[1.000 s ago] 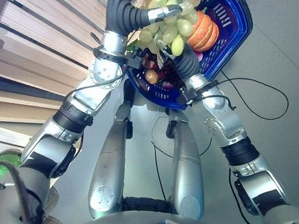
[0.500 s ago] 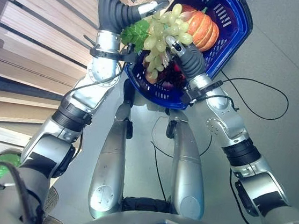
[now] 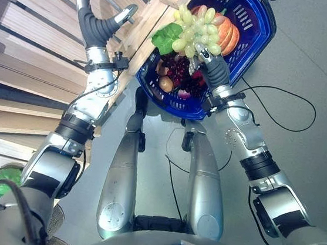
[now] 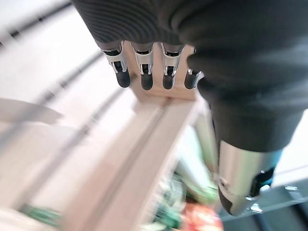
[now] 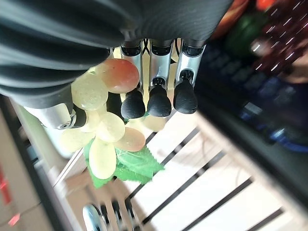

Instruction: Pick up fruits and vegetables into the basket

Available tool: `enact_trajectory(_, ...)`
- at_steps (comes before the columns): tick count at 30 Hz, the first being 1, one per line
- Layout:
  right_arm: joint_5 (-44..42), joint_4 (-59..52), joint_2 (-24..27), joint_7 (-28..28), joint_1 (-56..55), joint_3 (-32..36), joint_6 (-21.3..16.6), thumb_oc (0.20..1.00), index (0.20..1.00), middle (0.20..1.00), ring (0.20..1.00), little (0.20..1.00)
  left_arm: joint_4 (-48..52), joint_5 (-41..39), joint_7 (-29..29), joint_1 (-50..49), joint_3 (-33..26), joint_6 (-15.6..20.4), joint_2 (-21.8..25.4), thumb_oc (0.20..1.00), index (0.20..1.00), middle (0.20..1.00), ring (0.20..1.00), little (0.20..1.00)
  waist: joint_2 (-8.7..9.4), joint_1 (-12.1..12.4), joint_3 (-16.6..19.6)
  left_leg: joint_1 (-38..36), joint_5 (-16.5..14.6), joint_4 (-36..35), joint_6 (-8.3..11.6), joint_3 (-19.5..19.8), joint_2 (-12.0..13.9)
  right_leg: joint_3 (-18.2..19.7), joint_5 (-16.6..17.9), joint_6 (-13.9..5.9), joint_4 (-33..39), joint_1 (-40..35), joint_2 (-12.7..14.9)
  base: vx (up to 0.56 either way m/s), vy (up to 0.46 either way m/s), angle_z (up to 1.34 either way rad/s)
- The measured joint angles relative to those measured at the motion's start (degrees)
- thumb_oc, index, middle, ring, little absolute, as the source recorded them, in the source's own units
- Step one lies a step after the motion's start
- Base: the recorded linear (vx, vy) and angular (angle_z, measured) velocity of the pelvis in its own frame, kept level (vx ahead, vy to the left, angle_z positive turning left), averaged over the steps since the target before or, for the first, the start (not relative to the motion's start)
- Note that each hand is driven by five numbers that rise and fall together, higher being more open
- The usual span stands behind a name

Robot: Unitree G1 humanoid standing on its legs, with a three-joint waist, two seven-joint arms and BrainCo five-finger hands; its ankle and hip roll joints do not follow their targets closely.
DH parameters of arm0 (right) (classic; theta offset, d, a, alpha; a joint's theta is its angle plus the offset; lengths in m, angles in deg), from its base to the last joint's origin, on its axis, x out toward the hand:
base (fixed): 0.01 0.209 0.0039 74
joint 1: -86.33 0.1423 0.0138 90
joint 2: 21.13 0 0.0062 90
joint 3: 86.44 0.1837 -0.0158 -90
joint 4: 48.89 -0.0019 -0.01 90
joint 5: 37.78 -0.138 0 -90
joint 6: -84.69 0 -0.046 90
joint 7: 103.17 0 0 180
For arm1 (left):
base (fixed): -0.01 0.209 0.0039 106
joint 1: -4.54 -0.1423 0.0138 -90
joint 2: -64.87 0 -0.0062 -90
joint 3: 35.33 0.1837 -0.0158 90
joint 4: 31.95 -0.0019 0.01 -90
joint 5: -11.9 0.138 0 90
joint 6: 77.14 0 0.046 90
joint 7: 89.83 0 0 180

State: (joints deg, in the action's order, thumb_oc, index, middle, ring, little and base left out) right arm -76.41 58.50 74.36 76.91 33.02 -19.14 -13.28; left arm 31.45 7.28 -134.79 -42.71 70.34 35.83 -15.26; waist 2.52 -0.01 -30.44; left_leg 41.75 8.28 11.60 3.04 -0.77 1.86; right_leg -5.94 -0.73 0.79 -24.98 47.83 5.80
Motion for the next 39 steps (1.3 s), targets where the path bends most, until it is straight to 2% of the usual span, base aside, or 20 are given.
enact_trajectory(8, -0.74, 14.63, 1.45, 2.91, 6.38, -3.28, -0.24, 0.200, 0.200, 0.200, 0.200, 0.200, -13.46, -2.78, -0.72, 5.20, 3.55, -0.91, 1.24, 1.000, 1.000, 1.000, 1.000, 1.000, -0.05, 0.05, -0.03, 0.04, 0.13, -0.03, 0.09, 0.04, 0.02, -0.18, 0.00, -0.01, 0.02, 0.01, 0.04, 0.00, 0.000, 0.00)
enact_trajectory(11, -0.64, 22.87, 2.01, 4.53, 12.61, -5.29, 1.16, 0.200, 0.200, 0.200, 0.200, 0.200, -18.39, -6.51, 0.72, 8.98, 4.90, -2.75, 2.13, 1.000, 1.000, 1.000, 1.000, 1.000, -0.29, 0.19, -0.17, 0.13, 0.30, -0.14, 0.24, 0.38, 0.03, -0.60, 0.00, -0.01, 0.02, 0.01, 0.11, -0.01, -0.005, 0.03)
enact_trajectory(17, 4.80, 40.68, 1.53, 6.31, 23.87, -5.89, 4.46, 0.200, 0.200, 0.200, 0.200, 0.200, -25.41, -9.02, 5.80, 13.38, 6.24, -2.81, 2.07, 1.000, 1.000, 1.000, 1.000, 1.000, -0.81, 1.67, -0.46, 0.59, 0.68, -0.16, 0.41, 1.32, 0.00, -1.29, 0.06, 0.44, -0.01, 0.13, 0.15, -0.01, -0.008, 0.05)
enact_trajectory(18, 5.91, 43.19, 1.21, 6.50, 25.31, -5.92, 5.44, 0.398, 0.398, 0.398, 0.398, 0.398, -26.40, -9.07, 6.44, 13.82, 6.87, -2.72, 2.00, 1.000, 1.000, 1.000, 1.000, 1.000, -0.81, 1.94, -0.47, 0.62, 0.72, -0.16, 0.42, 1.39, -0.01, -1.38, 0.04, 0.50, -0.02, 0.12, 0.19, 0.00, -0.005, 0.04)
enact_trajectory(20, 8.98, 48.45, 0.11, 7.25, 28.25, -5.92, 7.65, 1.000, 1.000, 1.000, 1.000, 1.000, -27.22, -9.10, 7.36, 14.18, 7.27, -2.67, 1.58, 1.000, 1.000, 1.000, 1.000, 1.000, -0.85, 2.44, -0.48, 0.73, 0.73, -0.14, 0.42, 1.59, -0.06, -1.56, 0.01, 0.53, -0.02, 0.13, 0.25, 0.00, 0.001, 0.04)
enact_trajectory(25, 12.86, 51.99, -0.37, 8.38, 31.15, -7.08, 13.46, 1.000, 1.000, 1.000, 1.000, 1.000, -27.21, -9.03, 8.28, 14.75, 9.50, -2.40, 1.09, 1.000, 1.000, 1.000, 1.000, 1.000, -1.12, 3.55, -0.63, 1.45, 0.95, -0.10, 0.52, 2.30, -0.24, -2.55, -0.38, 0.83, -0.70, 0.59, 0.70, 0.00, -0.001, 0.10)
enact_trajectory(28, 13.05, 52.59, -0.37, 8.51, 32.48, -7.06, 15.44, 1.000, 1.000, 1.000, 1.000, 1.000, -27.21, -9.03, 8.29, 14.76, 9.57, -2.39, 1.01, 1.000, 1.000, 1.000, 1.000, 1.000, -1.40, 3.96, -0.78, 2.22, 1.17, -0.08, 0.70, 2.49, -0.39, -2.71, -0.57, 0.93, -1.53, 1.51, 0.87, 0.00, -0.004, 0.04)
enact_trajectory(39, 13.82, 53.50, -0.28, 11.21, 32.82, -6.79, 16.69, 1.000, 1.000, 1.000, 1.000, 1.000, -27.18, -8.93, 9.21, 14.65, 9.53, -2.54, 0.54, 1.000, 1.000, 1.000, 1.000, 1.000, -1.44, 4.29, -0.78, 2.10, 1.49, 0.27, 0.68, 2.60, -0.91, -2.65, -0.69, 1.13, -2.48, 1.64, 1.10, 0.00, 0.000, 0.00)
